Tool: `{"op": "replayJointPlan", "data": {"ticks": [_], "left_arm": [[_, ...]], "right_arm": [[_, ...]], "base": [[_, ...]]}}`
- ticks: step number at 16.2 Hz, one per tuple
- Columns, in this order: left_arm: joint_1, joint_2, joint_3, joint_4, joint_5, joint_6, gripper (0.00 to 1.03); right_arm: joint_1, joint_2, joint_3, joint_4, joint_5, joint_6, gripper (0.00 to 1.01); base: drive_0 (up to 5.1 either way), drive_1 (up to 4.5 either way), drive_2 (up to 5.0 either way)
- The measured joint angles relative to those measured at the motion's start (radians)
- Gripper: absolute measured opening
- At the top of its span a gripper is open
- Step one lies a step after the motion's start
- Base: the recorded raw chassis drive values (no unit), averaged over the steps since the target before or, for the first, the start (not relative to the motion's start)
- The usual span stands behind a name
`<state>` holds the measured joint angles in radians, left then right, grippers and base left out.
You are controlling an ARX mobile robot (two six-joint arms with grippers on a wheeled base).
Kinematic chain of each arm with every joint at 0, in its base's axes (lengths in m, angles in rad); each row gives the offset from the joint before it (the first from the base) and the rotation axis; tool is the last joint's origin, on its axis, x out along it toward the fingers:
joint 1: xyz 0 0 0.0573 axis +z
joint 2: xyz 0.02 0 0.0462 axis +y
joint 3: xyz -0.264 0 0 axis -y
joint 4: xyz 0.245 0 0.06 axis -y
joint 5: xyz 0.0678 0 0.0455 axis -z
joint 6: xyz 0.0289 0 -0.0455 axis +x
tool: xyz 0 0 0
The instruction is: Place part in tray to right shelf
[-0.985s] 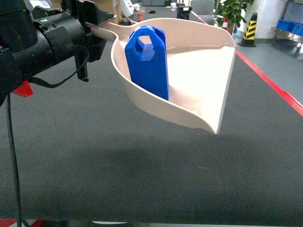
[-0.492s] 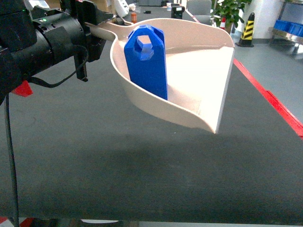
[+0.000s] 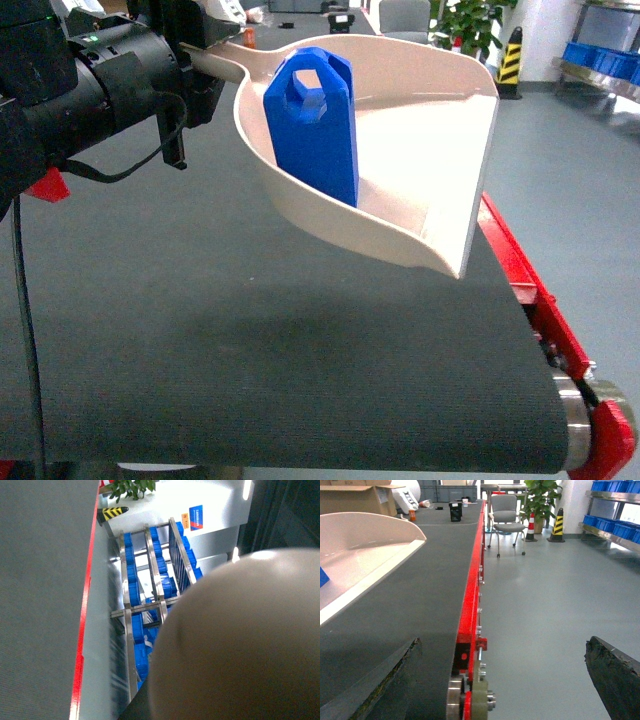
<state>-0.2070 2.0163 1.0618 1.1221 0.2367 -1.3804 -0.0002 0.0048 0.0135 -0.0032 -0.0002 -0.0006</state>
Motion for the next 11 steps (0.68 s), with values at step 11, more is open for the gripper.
{"op": "replayJointPlan", "data": {"ticks": [11], "left_arm": [[0.000,-0.002,0.000,-0.008,0.000,0.000,0.14]], "right_arm": [[0.000,0.000,0.000,-0.002,0.000,0.000,0.98]], "base": [[5.0,-2.44,-2.4]]}}
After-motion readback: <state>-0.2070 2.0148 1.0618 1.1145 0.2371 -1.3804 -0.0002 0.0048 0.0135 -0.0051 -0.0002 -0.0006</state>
